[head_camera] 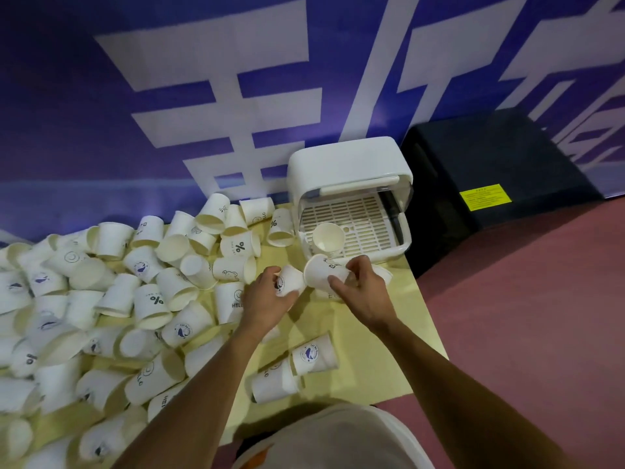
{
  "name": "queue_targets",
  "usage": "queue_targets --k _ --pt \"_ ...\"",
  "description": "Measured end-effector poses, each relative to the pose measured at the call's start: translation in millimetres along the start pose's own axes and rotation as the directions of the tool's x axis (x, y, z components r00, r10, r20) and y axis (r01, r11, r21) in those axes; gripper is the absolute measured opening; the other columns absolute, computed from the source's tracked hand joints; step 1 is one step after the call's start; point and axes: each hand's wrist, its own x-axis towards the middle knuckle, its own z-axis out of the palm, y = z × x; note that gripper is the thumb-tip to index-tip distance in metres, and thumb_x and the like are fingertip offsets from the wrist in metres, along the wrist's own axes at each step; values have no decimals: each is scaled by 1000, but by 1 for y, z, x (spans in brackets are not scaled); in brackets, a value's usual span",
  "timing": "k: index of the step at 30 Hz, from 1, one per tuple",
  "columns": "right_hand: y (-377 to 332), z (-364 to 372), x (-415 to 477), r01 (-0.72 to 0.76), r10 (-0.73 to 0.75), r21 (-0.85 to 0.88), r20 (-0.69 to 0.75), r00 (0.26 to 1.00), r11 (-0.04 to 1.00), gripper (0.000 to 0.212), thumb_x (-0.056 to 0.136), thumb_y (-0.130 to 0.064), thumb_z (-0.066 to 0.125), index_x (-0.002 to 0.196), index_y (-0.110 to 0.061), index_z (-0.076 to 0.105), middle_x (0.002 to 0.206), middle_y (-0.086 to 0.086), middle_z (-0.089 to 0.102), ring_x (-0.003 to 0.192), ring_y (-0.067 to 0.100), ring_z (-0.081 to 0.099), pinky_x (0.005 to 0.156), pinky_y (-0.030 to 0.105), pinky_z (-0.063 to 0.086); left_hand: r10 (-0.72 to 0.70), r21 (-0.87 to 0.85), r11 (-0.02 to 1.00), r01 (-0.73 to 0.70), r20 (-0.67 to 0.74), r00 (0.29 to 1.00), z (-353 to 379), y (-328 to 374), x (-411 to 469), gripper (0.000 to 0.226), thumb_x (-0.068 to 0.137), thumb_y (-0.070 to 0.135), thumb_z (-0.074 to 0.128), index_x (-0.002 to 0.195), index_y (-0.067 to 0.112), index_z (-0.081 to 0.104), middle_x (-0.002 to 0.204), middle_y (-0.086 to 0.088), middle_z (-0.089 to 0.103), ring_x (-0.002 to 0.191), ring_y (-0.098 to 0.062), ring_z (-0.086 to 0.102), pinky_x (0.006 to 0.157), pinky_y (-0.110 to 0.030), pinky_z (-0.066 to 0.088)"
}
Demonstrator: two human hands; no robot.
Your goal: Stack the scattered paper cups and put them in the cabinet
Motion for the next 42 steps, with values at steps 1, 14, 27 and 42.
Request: queue_targets --k 1,14,27,42 --pt "-2 1 1 -10 10 29 -4 1000 1000 38 85 -39 73 105 -19 48 94 -5 63 85 13 61 73 32 53 4 -23 1000 -4 -11 1000 -3 2 1 67 76 39 78 134 22 50 119 0 65 107 -24 62 94 -41 50" --pt "-14 6 14 -60 50 165 60 997 984 58 67 -50 85 103 -24 47 109 1 66 95 23 66 80 51 58 -7 -241 970 -1 -33 999 -23 15 8 65 80 30 78 136 20 47 117 0 59 102 -17 59 69 -19 45" --pt "-32 -5 49 57 -35 198 -112 993 979 69 79 -27 81 136 -24 43 112 -6 59 97 7 59 85 34 54 -38 -285 958 31 -17 999 -35 20 20 69 81 27 79 140 17 43 121 -1 59 103 -19 61 75 -25 48" --pt "-25 17 83 72 -85 -87 -160 983 994 72 72 -45 83 129 -22 46 117 3 58 110 27 54 90 52 53 -33 -279 960 39 27 999 -42 18 29 59 79 27 80 129 21 51 119 4 62 106 -16 61 87 -37 55"
